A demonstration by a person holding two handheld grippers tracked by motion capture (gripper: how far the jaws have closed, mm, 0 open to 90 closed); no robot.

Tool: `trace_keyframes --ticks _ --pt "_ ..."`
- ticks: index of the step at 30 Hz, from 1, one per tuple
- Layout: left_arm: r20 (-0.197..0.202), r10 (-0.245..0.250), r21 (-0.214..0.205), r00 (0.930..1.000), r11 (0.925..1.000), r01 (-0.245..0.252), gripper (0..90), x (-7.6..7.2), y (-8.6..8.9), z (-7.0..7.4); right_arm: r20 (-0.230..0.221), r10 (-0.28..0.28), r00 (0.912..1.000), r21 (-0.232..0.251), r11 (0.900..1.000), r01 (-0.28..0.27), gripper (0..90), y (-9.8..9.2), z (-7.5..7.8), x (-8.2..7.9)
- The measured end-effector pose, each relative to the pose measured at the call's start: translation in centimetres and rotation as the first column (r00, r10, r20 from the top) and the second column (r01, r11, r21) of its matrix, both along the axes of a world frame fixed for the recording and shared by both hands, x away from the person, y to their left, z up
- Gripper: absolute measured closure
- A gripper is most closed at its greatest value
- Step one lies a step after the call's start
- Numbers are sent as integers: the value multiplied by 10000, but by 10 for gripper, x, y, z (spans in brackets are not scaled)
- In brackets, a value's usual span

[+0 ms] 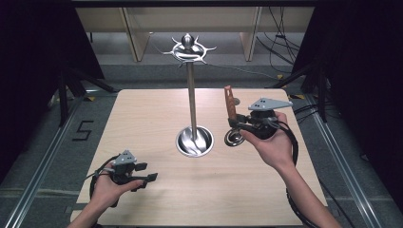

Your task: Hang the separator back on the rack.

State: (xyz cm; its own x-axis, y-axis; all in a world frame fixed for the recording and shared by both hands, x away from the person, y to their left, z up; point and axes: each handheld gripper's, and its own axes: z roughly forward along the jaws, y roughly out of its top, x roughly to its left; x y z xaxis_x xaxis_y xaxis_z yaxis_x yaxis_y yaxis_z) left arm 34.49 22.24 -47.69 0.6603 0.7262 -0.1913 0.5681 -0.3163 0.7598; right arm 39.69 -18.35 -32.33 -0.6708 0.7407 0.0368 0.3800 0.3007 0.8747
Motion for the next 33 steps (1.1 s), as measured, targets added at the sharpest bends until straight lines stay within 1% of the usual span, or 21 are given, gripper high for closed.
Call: trace_keyframes --ticks 1,4,5,7,10,11,12,13,14,15,18,19,20,21,24,25,27,30,31,32,33 --pt "8 6 -20 10000 10000 -6 361 0 0 0 -19 33 10000 -134 9999 -34 706 -1 3 0" --pt "51 139 -106 9999 9998 -138 361 -1 -1 0 67 -49 10000 -36 10000 50 706 1 4 0" --pt "60 104 -21 9999 9999 -103 361 -1 0 0 267 -36 9996 15 10000 35 706 1 3 1" --pt "66 101 -27 9999 9999 -101 361 -1 0 0 -1 -41 10000 -23 10000 41 706 2 5 0" --pt "20 77 -119 10000 9999 -77 361 -1 0 1 137 25 9999 31 10000 -25 706 4 6 2" --pt "60 130 -86 9999 9999 -129 361 -1 -1 1 164 -52 9999 121 9999 50 706 5 7 2" --pt "60 133 -79 9999 9999 -133 361 -1 0 1 382 49 9993 29 10000 -50 706 6 7 4" --pt "53 121 -90 9999 9999 -120 361 -1 0 1 248 -85 9997 138 9999 82 706 8 8 2" --pt "70 137 -83 9999 9999 -136 361 -1 0 1 403 81 9992 -5 10000 -81 706 8 10 3" --pt "72 65 48 10000 10000 -65 361 0 1 1 143 103 9998 13 9999 -103 706 9 11 2" --pt "72 55 82 10000 10000 -56 361 0 1 1 272 110 9996 54 9999 -112 706 12 14 3" --pt "71 60 74 10000 10000 -60 361 0 1 1 247 240 9994 9 9997 -240 706 12 16 4" --pt "76 62 74 10000 10000 -62 361 0 1 1 284 134 9995 14 9999 -135 706 13 17 3" --pt "82 8 169 10000 9999 -10 361 0 2 1 434 168 9989 37 9998 -169 706 14 19 5" --pt "84 35 196 10000 9998 -37 361 0 2 1 413 143 9990 59 9999 -146 706 14 20 5" --pt "71 1 157 10000 9999 -2 361 0 2 1 480 247 9985 35 9997 -249 706 15 22 6" --pt "81 10 159 10000 9999 -11 361 0 2 1 326 116 9994 117 9999 -119 706 15 23 5" --pt "86 5 160 10000 9999 -7 361 0 2 1 722 191 9972 32 9998 -194 706 15 24 7" --pt "87 21 128 10000 9999 -22 361 0 2 1 531 206 9984 91 9997 -211 706 16 26 6" --pt "70 5 123 10000 9999 -5 361 0 2 2 610 236 9979 10 9997 -237 706 15 27 7" --pt "61 42 -85 10000 10000 -41 361 0 1 1 640 200 9978 82 9998 -206 706 16 28 7"
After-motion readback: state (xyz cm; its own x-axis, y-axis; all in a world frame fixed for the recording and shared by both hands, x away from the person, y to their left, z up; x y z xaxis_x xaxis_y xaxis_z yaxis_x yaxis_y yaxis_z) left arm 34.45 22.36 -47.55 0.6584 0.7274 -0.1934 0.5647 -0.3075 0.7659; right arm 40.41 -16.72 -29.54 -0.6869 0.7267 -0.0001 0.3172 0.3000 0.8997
